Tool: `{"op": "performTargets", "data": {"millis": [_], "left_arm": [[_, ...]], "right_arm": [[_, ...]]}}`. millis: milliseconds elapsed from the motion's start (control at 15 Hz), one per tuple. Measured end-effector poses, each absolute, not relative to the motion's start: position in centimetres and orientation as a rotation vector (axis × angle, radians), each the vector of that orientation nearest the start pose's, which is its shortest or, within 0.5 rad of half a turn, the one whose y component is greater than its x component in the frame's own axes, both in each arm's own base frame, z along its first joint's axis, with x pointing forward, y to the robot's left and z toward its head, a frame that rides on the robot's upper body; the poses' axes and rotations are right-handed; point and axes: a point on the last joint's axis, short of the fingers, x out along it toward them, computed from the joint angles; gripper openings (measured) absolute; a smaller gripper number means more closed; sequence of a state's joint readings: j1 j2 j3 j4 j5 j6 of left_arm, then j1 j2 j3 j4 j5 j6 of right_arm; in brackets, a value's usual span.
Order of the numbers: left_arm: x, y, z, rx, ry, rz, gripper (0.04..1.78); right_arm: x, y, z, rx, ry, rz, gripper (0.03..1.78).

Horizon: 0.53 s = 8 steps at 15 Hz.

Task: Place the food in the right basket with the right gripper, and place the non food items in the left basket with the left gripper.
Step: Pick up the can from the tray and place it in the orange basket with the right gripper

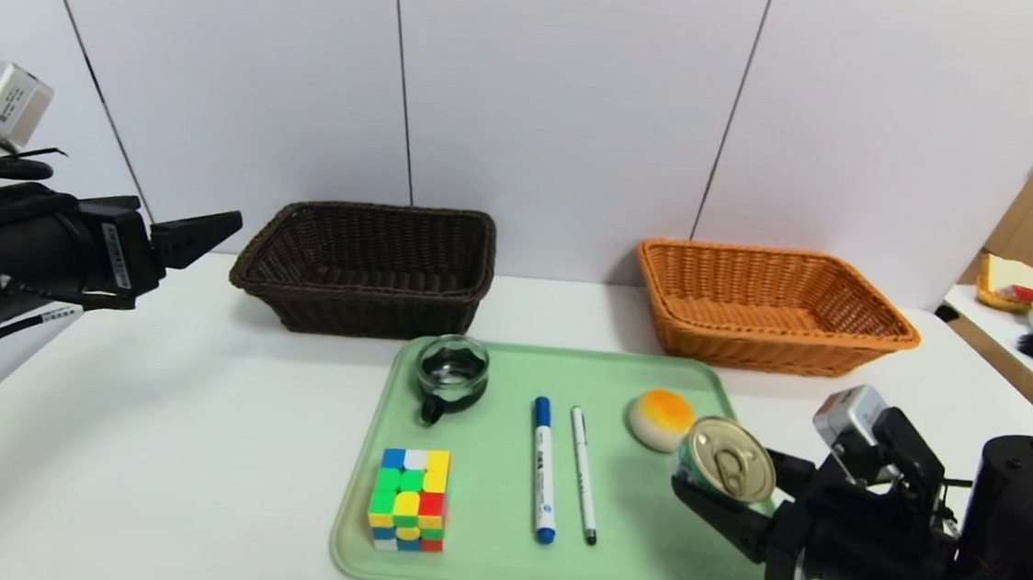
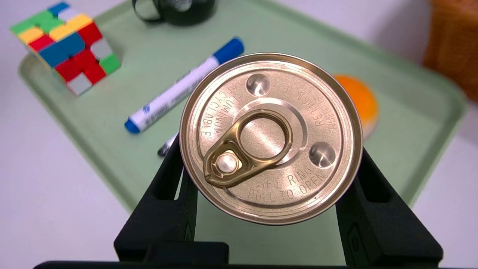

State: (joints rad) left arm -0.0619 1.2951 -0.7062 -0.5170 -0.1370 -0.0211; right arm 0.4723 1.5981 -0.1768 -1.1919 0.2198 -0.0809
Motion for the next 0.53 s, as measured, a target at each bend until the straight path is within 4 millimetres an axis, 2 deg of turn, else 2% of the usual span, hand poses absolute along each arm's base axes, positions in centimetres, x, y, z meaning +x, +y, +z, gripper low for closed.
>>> {"op": "performTargets", "data": {"millis": [267, 533], "left_arm": [[20.7, -1.6, 24.7, -0.024, 0.073, -0.199, 1.69], [20.6, -1.6, 24.8, -0.021, 0.071, -0.197, 1.69]], "right_arm": [[20.4, 10.0, 14.6, -0.111, 0.063, 0.568, 0.99], [24.9, 8.3, 18.9, -0.101, -0.012, 0.401, 0.99]]}}
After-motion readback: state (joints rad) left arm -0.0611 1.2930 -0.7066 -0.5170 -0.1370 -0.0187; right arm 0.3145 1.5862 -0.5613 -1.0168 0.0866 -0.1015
